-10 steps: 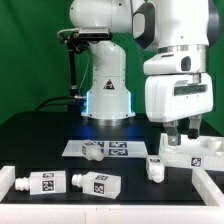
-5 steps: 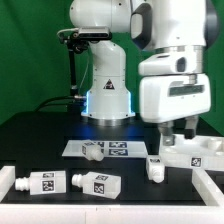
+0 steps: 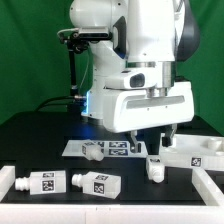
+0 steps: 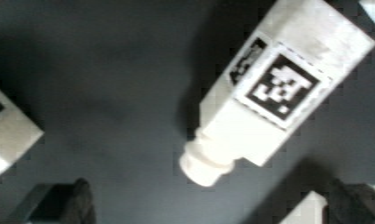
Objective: Assemble one leg
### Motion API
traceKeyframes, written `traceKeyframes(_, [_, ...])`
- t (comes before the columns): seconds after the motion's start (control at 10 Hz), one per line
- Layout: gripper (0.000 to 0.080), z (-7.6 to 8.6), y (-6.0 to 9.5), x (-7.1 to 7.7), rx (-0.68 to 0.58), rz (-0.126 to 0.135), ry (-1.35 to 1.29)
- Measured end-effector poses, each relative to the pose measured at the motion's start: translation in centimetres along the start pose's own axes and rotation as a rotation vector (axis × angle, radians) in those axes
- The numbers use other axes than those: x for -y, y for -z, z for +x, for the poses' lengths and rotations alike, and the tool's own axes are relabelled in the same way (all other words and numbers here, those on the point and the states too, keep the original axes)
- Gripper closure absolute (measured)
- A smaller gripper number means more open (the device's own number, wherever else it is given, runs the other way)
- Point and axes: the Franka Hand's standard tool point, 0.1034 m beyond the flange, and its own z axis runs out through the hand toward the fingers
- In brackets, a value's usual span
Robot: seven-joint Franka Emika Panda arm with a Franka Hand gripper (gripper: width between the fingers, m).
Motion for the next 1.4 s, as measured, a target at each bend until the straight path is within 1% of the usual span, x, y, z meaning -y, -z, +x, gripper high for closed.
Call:
traceKeyframes(0.3, [0.0150, 0.0, -0.1, 0.1, 0.002, 0.001, 0.003])
traceKeyframes(0.4, [0.0150, 0.4, -0.5, 0.5, 0.027, 0.011, -0.088])
traceKeyframes(0.5, [0.0150, 1.6, -1.2, 0.7, 0.044, 0.014, -0.151])
traceKeyframes(0.6, [0.0150, 2.5, -1.6, 0.3, 0.042, 0.010, -0.173])
traceKeyframes(1.0, [0.0150, 2.3, -1.7, 0.4, 0.042, 0.010, -0.160])
traceKeyframes(1.1, [0.0150, 2.2, -1.9, 0.5, 0.044, 0.011, -0.165])
traceKeyframes(1.2, [0.0150, 1.1, -3.0, 0.9, 0.050, 0.013, -0.189])
traceKeyframes(1.3, [0.0150, 0.1, -3.9, 0.6, 0.063, 0.018, -0.209])
traceKeyframes(1.4, [0.0150, -0.3, -4.5, 0.2, 0.071, 0.024, -0.235])
